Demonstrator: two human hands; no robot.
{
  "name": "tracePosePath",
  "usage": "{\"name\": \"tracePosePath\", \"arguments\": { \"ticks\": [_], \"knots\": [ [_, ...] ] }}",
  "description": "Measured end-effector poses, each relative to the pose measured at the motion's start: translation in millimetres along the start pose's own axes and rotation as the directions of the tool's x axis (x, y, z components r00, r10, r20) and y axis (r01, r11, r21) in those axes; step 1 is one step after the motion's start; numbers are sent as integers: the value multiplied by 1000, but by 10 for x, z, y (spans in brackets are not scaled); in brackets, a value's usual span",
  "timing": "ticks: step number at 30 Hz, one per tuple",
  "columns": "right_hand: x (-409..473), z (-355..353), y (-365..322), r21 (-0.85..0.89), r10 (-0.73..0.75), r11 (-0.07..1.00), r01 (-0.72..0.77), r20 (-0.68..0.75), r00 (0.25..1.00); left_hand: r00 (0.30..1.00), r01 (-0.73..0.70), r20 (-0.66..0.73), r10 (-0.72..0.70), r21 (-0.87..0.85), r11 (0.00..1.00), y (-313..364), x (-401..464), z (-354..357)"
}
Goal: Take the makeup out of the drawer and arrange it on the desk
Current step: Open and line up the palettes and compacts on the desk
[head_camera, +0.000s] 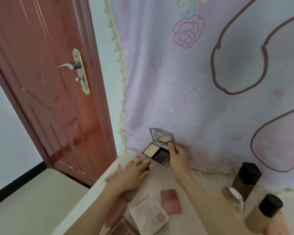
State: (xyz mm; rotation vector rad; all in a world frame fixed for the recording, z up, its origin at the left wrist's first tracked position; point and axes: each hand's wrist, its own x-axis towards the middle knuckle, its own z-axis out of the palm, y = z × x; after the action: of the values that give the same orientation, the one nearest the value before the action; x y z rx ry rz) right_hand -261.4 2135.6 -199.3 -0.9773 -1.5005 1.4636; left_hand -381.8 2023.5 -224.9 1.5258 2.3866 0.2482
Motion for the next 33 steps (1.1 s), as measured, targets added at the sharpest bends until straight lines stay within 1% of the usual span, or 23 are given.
{"name": "tracePosePath", "arguments": {
  "ticks": [4, 6, 11, 12, 13, 14, 16, 17, 18, 22, 25, 29, 33],
  "knots": [
    [40, 15, 91, -43, 14, 999, -10, 79, 997, 998, -32, 57, 32, 6, 999, -94, -138, -8],
    [57, 46, 118, -26, 30, 999, -27, 105, 994, 995, -59, 85, 58, 9, 998, -138, -211, -47],
    [62, 174, 166, 9, 43, 999, -45, 199, 979, 989, -69, 109, 95, -217, 974, -190, -328, -161],
    [73, 202, 190, 16, 53, 998, -58, 219, 974, 994, -64, 74, 86, -257, 964, -204, -337, -178],
    [79, 232, 203, 27, 58, 997, -66, 236, 970, 999, -47, 4, 50, -296, 954, -219, -335, -191],
    [84, 267, 215, 32, 57, 997, -67, 252, 966, 996, -13, -92, -19, -336, 942, -231, -324, -203],
    [90, 335, 237, 8, 62, 998, -67, 280, 958, 947, 59, -265, -184, -419, 906, -278, -284, -204],
    [100, 368, 253, -10, 71, 997, -71, 291, 954, 921, 87, -306, -243, -447, 890, -306, -246, -189],
    [112, 399, 273, -31, 78, 997, -72, 299, 951, 910, 115, -311, -276, -450, 886, -328, -201, -162],
    [157, 470, 331, -91, 94, 994, -68, 325, 941, 923, 222, -225, -311, -349, 911, -288, -16, -42],
    [177, 492, 290, -156, 95, 987, -46, 321, 942, 928, 241, -204, -312, -310, 920, -248, 86, 25],
    [258, 529, 278, -259, 25, 965, 49, 274, 961, 923, 263, -192, -334, -318, 911, -248, 103, 31],
    [259, 521, 258, -236, -69, 963, 133, 261, 963, 906, 274, -222, -361, -342, 899, -246, 54, 46]
  ]
}}
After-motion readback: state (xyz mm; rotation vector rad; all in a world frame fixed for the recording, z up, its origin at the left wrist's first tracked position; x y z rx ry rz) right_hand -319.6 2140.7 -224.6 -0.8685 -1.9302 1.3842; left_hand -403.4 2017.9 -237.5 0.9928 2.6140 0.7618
